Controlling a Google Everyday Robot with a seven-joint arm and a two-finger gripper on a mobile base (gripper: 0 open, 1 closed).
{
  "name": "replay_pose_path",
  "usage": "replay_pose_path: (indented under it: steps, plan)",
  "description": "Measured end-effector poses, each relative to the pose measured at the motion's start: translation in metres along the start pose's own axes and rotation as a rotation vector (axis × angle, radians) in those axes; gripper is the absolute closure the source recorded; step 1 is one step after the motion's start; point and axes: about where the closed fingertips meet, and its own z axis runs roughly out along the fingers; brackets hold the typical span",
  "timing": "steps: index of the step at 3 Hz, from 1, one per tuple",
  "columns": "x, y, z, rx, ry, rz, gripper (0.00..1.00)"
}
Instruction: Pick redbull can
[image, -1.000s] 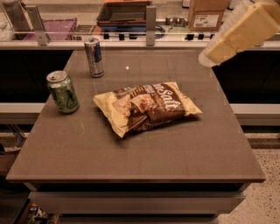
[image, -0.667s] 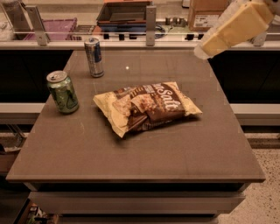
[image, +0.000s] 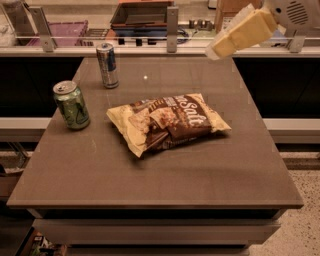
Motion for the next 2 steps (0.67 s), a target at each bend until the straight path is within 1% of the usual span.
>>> replay_pose_path:
  steps: [1,2]
  plan:
    - [0.000,0.000,0.000,0.000,0.000,0.000,0.00]
    - [-0.009,0.003,0.019,-0.026,-0.044,0.013,0.00]
